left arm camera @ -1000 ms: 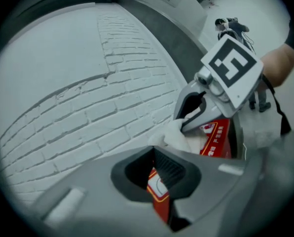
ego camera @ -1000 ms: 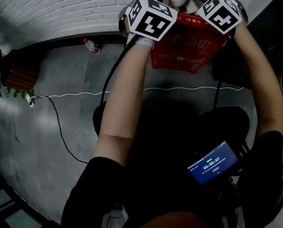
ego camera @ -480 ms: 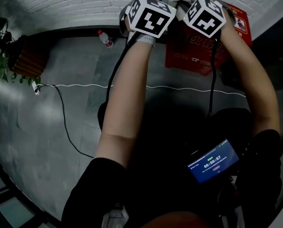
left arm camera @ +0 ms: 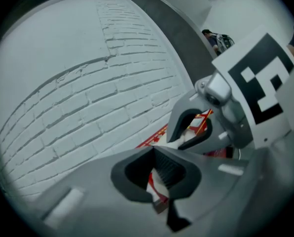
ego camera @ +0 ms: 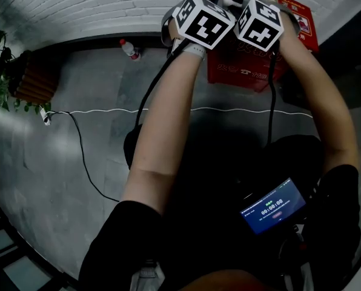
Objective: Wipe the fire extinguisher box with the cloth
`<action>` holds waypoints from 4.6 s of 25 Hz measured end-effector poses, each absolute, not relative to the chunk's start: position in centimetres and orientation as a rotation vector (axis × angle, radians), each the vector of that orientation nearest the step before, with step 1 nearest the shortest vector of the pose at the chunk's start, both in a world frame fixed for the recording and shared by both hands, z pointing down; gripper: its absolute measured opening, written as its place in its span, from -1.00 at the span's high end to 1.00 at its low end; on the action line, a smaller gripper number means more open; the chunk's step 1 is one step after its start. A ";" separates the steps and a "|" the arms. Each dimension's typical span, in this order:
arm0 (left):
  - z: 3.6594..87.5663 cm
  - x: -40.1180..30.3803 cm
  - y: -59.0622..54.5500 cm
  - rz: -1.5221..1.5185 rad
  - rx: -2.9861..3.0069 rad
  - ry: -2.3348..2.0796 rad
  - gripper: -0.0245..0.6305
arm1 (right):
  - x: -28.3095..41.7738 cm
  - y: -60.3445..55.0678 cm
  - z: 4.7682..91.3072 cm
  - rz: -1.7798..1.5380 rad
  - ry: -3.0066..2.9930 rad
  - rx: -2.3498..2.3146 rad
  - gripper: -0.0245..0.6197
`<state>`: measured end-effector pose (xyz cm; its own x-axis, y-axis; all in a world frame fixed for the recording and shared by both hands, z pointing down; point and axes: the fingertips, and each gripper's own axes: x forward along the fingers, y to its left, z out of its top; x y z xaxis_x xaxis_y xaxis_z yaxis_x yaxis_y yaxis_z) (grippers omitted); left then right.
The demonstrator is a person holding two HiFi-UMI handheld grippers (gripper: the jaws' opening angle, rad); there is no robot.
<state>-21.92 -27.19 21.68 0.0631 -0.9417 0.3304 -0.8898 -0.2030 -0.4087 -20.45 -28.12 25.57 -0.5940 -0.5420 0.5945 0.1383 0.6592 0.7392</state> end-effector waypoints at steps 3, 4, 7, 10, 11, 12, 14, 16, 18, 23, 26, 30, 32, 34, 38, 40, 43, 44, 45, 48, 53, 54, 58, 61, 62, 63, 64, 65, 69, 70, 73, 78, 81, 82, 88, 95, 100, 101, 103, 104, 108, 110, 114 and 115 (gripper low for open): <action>22.1 -20.2 -27.9 -0.827 -2.225 1.889 0.92 | -18.7 -28.9 25.9 -0.956 -2.010 0.328 0.72; 22.1 -19.5 -28.1 -0.830 -2.229 1.875 0.92 | -18.1 -29.1 26.0 -0.947 -2.015 0.337 0.72; 22.2 -17.4 -28.9 -0.840 -2.243 1.832 0.92 | -16.1 -29.9 26.0 -0.931 -2.012 0.363 0.72; 22.1 -15.1 -29.7 -0.846 -2.259 1.794 0.92 | -13.8 -30.7 25.8 -0.915 -2.002 0.389 0.72; 22.0 -14.2 -29.9 -0.849 -2.266 1.778 0.92 | -13.0 -31.0 25.8 -0.906 -1.999 0.398 0.72; 22.0 -13.4 -30.1 -0.853 -2.273 1.761 0.92 | -12.2 -31.2 25.8 -0.899 -1.995 0.406 0.72; 22.1 -11.6 -30.5 -0.858 -2.285 1.732 0.92 | -10.5 -31.7 25.8 -0.885 -1.987 0.424 0.72; 22.2 -9.9 -31.0 -0.863 -2.295 1.705 0.92 | -8.7 -32.1 25.9 -0.872 -1.978 0.442 0.72; 22.3 -8.2 -31.4 -0.869 -2.306 1.674 0.92 | -6.9 -32.5 25.8 -0.857 -1.969 0.462 0.72; 22.2 -3.9 -31.6 -0.859 -2.340 1.607 0.92 | -2.5 -32.9 25.6 -0.814 -1.943 0.505 0.72; 22.4 -1.8 -31.8 -0.841 -2.349 1.583 0.92 | -0.1 -33.4 25.8 -0.795 -1.928 0.530 0.72; 22.7 0.2 -31.4 -0.841 -2.348 1.554 0.92 | 3.0 -34.0 26.3 -0.759 -1.921 0.570 0.72; 22.8 1.0 -31.1 -0.848 -2.347 1.550 0.92 | 4.2 -34.1 26.3 -0.747 -1.915 0.586 0.72; 23.0 1.6 -30.7 -0.848 -2.348 1.547 0.92 | 5.3 -34.2 26.4 -0.737 -1.910 0.604 0.72; 23.4 2.6 -29.8 -0.842 -2.345 1.539 0.92 | 7.1 -34.3 26.7 -0.708 -1.896 0.644 0.72; 23.0 3.3 -29.2 -0.798 -2.372 1.530 0.92 | 7.9 -34.2 26.3 -0.700 -1.905 0.671 0.72; 22.0 3.8 -28.5 -0.706 -2.411 1.538 0.92 | 8.9 -33.7 24.9 -0.724 -1.921 0.712 0.72; 21.6 3.8 -28.3 -0.690 -2.404 1.548 0.92 | 9.2 -33.5 24.2 -0.740 -1.919 0.718 0.72; 21.2 3.8 -28.3 -0.673 -2.397 1.559 0.92 | 9.6 -33.5 23.5 -0.753 -1.921 0.724 0.72; 19.2 4.2 -29.0 -0.588 -2.408 1.584 0.92 | 10.7 -34.4 21.5 -0.778 -1.938 0.759 0.72; 13.8 7.3 -29.0 -0.518 -2.400 1.547 0.92 | 14.0 -34.7 16.3 -0.843 -1.900 0.852 0.72; 12.9 7.8 -28.9 -0.512 -2.391 1.539 0.92 | 14.5 -34.6 15.4 -0.848 -1.903 0.866 0.72; 12.4 9.4 -28.5 -0.454 -2.424 1.522 0.92 | 15.0 -34.7 15.6 -0.812 -1.961 0.884 0.72; 15.5 10.0 -29.1 -0.416 -2.470 1.519 0.92 | 15.1 -35.4 18.6 -0.762 -1.999 0.896 0.72; 16.6 10.2 -29.1 -0.408 -2.478 1.526 0.92 | 15.3 -35.5 19.7 -0.731 -2.012 0.904 0.72; 17.8 10.4 -29.1 -0.400 -2.486 1.534 0.92 | 15.6 -35.6 20.7 -0.696 -2.025 0.915 0.72; 19.0 10.7 -29.1 -0.391 -2.492 1.542 0.92 | 15.9 -35.7 21.8 -0.660 -2.038 0.928 0.72; 20.2 11.1 -29.1 -0.384 -2.496 1.550 0.92 | 16.2 -35.9 22.8 -0.624 -2.055 0.939 0.72; 24.9 12.5 -29.6 -0.355 -2.532 1.573 0.92 | 16.1 -37.0 26.5 -0.515 -2.146 0.980 0.71; 26.2 12.8 -29.8 -0.357 -2.537 1.578 0.92 | 15.9 -37.5 27.4 -0.488 -2.174 0.992 0.71; 29.4 13.4 -30.6 -0.354 -2.526 1.592 0.92 | 15.3 -38.7 30.0 -0.387 -2.270 1.006 0.71; 32.5 13.7 -31.1 -0.295 -2.571 1.672 0.92 | 14.2 -39.9 32.6 -0.257 -2.402 1.013 0.71; 34.2 13.0 -32.0 -0.281 -2.563 1.718 0.92 | 13.3 -40.7 33.5 -0.212 -2.470 1.008 0.71; 34.6 13.0 -32.2 -0.277 -2.561 1.722 0.92 | 13.0 -40.9 33.9 -0.206 -2.482 1.000 0.71; 36.4 13.2 -32.7 -0.258 -2.558 1.706 0.92 | 11.5 -41.1 36.3 -0.209 -2.514 0.910 0.71; 38.7 12.9 -32.8 -0.258 -2.567 1.700 0.92 | 9.6 -41.2 38.9 -0.221 -2.545 0.794 0.72; 40.9 13.1 -32.7 -0.296 -2.597 1.686 0.92 | 8.2 -41.4 40.8 -0.224 -2.571 0.716 0.72; 41.2 13.1 -32.7 -0.302 -2.595 1.684 0.92 | 8.0 -41.4 41.3 -0.221 -2.575 0.702 0.72; 41.9 13.1 -32.8 -0.308 -2.586 1.685 0.92 | 7.8 -41.4 42.4 -0.206 -2.580 0.681 0.72; 42.2 13.2 -32.8 -0.311 -2.586 1.688 0.92 | 7.8 -41.4 43.2 -0.194 -2.581 0.673 0.72; 44.2 13.4 -32.7 -0.346 -2.595 1.700 0.92 | 8.1 -41.2 46.1 -0.135 -2.578 0.657 0.72; 45.5 13.5 -32.5 -0.382 -2.604 1.703 0.92 | 8.2 -41.1 47.3 -0.105 -2.578 0.653 0.72; 48.9 13.5 -32.0 -0.453 -2.644 1.733 0.92 | 8.4 -41.0 49.7 -0.051 -2.576 0.629 0.72; 49.7 13.4 -32.0 -0.466 -2.655 1.748 0.92 | 8.4 -41.0 50.4 -0.040 -2.573 0.619 0.72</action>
